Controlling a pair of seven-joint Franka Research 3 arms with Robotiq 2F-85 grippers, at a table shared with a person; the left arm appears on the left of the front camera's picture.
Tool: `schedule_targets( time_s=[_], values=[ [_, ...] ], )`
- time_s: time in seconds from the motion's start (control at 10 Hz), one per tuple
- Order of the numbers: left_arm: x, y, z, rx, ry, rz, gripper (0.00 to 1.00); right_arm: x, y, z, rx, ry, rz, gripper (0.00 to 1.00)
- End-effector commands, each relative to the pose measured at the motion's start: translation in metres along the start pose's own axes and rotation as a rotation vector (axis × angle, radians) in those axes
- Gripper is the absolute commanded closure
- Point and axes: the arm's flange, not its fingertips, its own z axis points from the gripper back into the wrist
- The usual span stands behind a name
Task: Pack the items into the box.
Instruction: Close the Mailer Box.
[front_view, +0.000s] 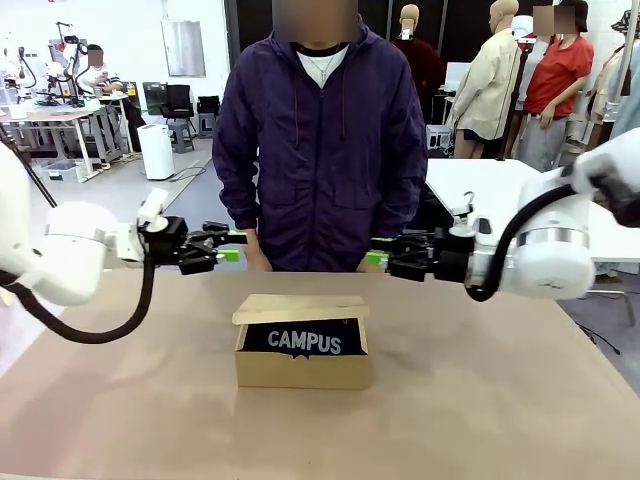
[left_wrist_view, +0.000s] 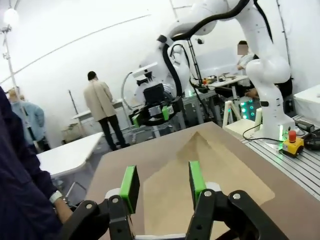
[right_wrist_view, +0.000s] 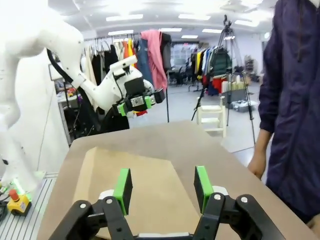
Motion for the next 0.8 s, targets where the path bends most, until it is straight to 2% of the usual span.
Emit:
schedule_targets(
  time_s=[0.0, 0.2, 0.5, 0.7],
  values=[
    [-0.01, 0.009, -0.011, -0.055, 0.071, 0.038, 0.45, -0.007, -0.012, -0.03, 0.055, 0.088, -0.033, 0.32],
    [-0.031, -0.001, -0.039, -0.145, 0.196, 0.088, 0.45, -0.014, -0.002, -0.052, 0.114, 0.169, -0.037, 0.32],
    [-0.054, -0.011, -0.055, -0.261, 0.243, 0.157, 0.45, -0.025, 0.008, -0.059, 0.147, 0.287, -0.029, 0.32],
    [-0.071, -0.016, -0.059, -0.31, 0.31, 0.185, 0.45, -0.036, 0.017, -0.07, 0.225, 0.404, 0.03, 0.32]
  ],
)
